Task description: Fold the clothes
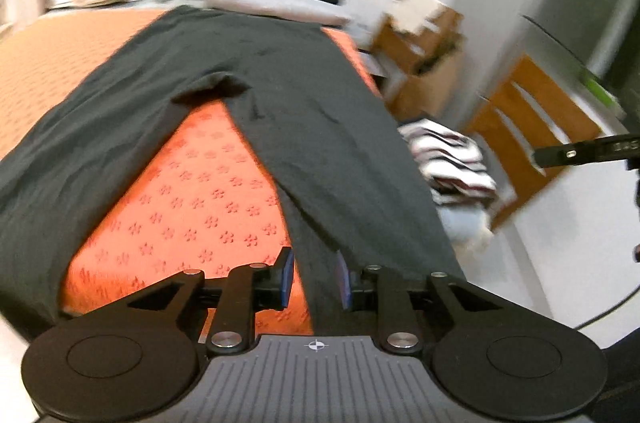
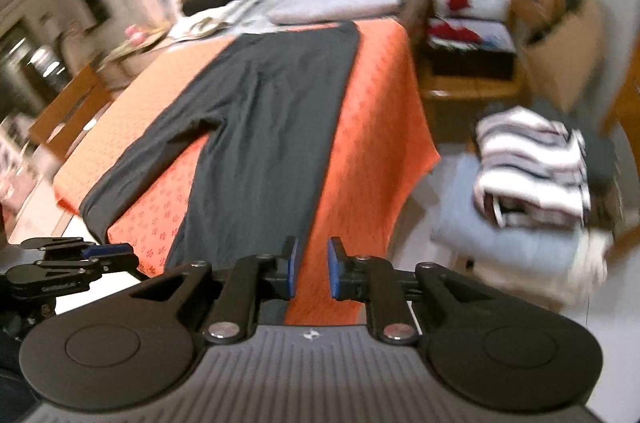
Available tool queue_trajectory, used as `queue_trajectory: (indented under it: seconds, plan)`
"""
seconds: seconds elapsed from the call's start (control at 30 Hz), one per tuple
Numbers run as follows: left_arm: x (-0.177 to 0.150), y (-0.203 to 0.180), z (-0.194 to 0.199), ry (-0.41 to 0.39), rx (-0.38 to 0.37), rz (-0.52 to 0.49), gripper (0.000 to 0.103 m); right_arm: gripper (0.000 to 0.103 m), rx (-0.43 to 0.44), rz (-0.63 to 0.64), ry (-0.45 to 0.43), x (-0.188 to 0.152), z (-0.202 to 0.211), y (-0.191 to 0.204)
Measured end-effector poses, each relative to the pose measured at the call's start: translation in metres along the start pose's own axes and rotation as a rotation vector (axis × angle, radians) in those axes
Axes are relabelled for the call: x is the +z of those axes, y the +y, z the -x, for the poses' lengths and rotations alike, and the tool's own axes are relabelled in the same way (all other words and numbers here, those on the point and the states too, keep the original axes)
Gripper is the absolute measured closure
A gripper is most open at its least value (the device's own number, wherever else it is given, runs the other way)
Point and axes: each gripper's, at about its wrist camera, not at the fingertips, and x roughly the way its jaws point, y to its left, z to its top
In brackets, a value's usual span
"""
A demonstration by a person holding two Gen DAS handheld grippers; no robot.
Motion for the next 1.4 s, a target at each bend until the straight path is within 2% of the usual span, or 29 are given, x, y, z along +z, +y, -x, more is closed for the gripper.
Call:
queue_trajectory:
  seconds: [0.17, 0.3, 0.43, 0.7, 0.9, 1.07, 1.17, 1.3, 1.4]
  plan:
    - [-0.012, -0.018, 0.000, -0.049, 0.208, 0.233, 0.078, 0.084, 0.114, 0.161, 0.061, 0.054, -0.017, -0.036]
    - [-0.021, -0.026, -0.001, -0.077, 0.317, 0.365, 0.079, 0.084, 0.166, 0.268, 0.108, 0.096, -0.039, -0.053]
    - [-0.025, -0.031, -0.010, -0.080, 0.364, 0.383, 0.079, 0.084, 0.192, 0.332, 0.131, 0.135, -0.063, -0.060]
    - [-0.014, -0.041, -0.028, -0.056, 0.397, 0.369, 0.079, 0.084, 0.220, 0.420, 0.163, 0.199, -0.120, -0.049]
    - [-0.008, -0.047, -0.042, -0.045, 0.481, 0.452, 0.079, 0.082, 0.266, 0.504, 0.201, 0.250, -0.173, -0.034]
    - [-0.003, -0.053, -0.047, -0.068, 0.596, 0.622, 0.079, 0.082, 0.331, 0.603, 0.246, 0.301, -0.235, -0.026]
    - [0.002, -0.055, -0.052, -0.091, 0.676, 0.757, 0.079, 0.082, 0.362, 0.669, 0.281, 0.331, -0.276, -0.023]
    - [0.005, -0.058, -0.054, -0.155, 0.764, 0.939, 0.079, 0.082, 0.402, 0.728, 0.312, 0.363, -0.324, -0.021]
    - [0.007, -0.061, -0.057, -0.192, 0.824, 1.032, 0.079, 0.081, 0.424, 0.765, 0.333, 0.382, -0.360, -0.018]
